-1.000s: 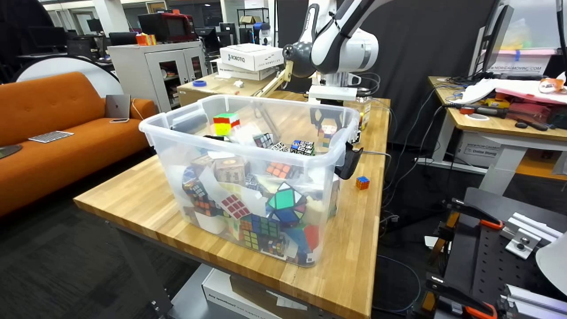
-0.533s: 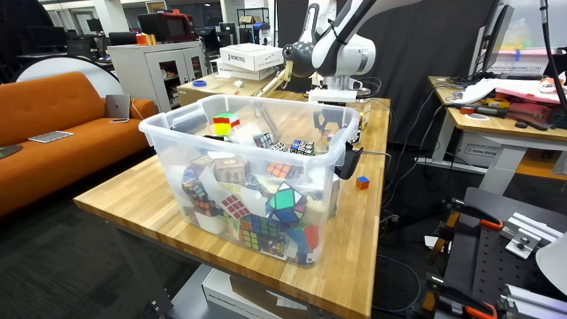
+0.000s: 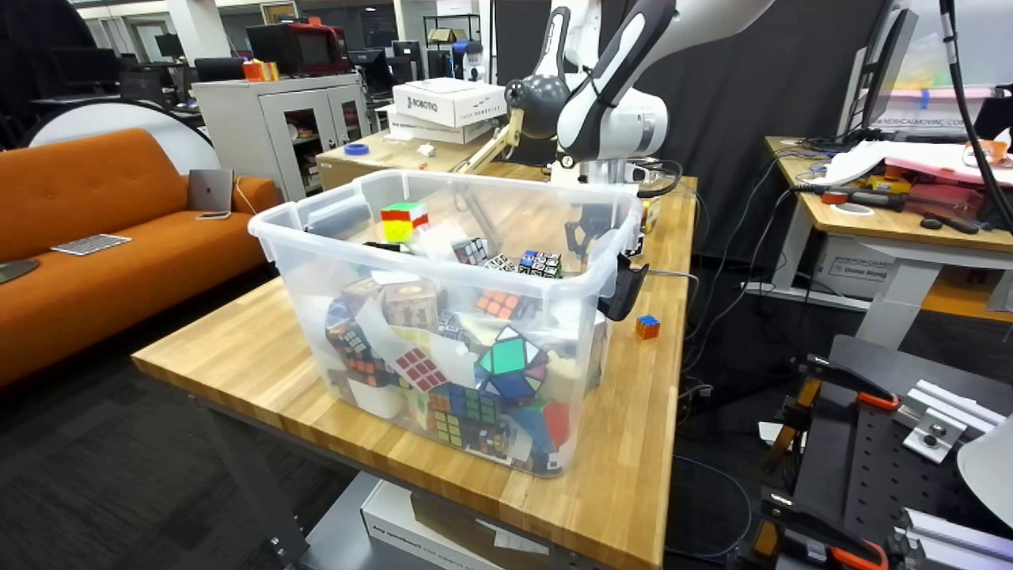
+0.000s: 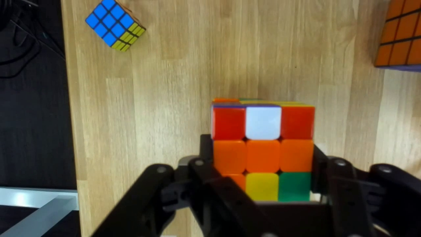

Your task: Take one cube out of the storage box and put it on the table

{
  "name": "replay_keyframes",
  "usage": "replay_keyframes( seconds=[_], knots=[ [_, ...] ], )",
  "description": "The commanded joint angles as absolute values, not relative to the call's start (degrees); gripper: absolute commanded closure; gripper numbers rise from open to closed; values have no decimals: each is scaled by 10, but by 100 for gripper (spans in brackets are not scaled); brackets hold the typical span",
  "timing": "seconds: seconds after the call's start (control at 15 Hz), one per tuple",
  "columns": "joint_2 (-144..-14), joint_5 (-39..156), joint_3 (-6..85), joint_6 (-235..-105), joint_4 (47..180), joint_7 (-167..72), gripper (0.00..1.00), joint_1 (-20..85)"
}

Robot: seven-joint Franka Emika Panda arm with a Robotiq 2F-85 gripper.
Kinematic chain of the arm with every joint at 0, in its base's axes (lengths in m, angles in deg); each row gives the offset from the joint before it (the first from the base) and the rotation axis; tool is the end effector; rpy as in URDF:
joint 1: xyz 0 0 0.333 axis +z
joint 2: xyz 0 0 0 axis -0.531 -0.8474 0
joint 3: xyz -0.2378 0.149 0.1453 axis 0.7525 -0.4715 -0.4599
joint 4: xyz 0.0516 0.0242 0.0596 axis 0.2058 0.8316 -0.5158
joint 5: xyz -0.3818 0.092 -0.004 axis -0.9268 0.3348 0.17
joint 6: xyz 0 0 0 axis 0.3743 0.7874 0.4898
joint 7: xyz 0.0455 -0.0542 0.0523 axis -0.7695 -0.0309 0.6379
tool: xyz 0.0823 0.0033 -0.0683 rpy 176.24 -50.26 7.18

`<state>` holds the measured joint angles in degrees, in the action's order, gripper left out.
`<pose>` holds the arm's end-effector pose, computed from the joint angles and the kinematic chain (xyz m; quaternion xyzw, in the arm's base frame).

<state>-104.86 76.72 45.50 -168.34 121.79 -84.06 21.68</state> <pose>0.6035 -0.2125 0.1393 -0.8100 0.5799 0.0855 0.0151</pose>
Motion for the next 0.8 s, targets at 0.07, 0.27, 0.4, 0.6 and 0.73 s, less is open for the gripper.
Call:
replay_keyframes(
  seconds=[0.07, 0.27, 0.4, 0.6, 0.73],
  knots=[
    [-1053, 781, 456, -1658, 1197, -846, 62, 217],
    [-1051, 777, 458, -1656, 1193, -853, 9, 221],
    [-1049, 776, 458, -1654, 1191, -855, 3, 222],
    [-1038, 770, 460, -1663, 1198, -853, 0, 228],
    [-1020, 770, 459, -1672, 1210, -847, 0, 231]
  ],
)
